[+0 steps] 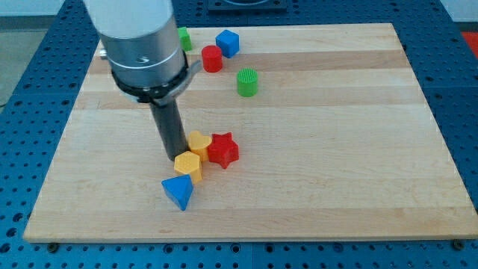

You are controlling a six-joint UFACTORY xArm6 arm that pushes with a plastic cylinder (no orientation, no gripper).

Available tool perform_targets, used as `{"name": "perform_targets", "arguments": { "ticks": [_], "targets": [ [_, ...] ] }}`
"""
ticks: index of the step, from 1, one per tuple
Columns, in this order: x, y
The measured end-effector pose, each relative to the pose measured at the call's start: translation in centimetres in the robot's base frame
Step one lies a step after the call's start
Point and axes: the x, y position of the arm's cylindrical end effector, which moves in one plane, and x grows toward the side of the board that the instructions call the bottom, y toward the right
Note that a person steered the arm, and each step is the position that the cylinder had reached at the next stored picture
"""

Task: Separate the red circle from the blue cube

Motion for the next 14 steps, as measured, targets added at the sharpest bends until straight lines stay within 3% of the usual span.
{"name": "perform_targets", "arguments": {
  "ticks": [1, 5, 6, 11, 14],
  "targets": [
    [-0.4, 3.1],
    [-9.0, 7.1],
    [-9.2, 11.2],
    [3.0, 9.0],
    [0.4, 15.8]
  ]
}}
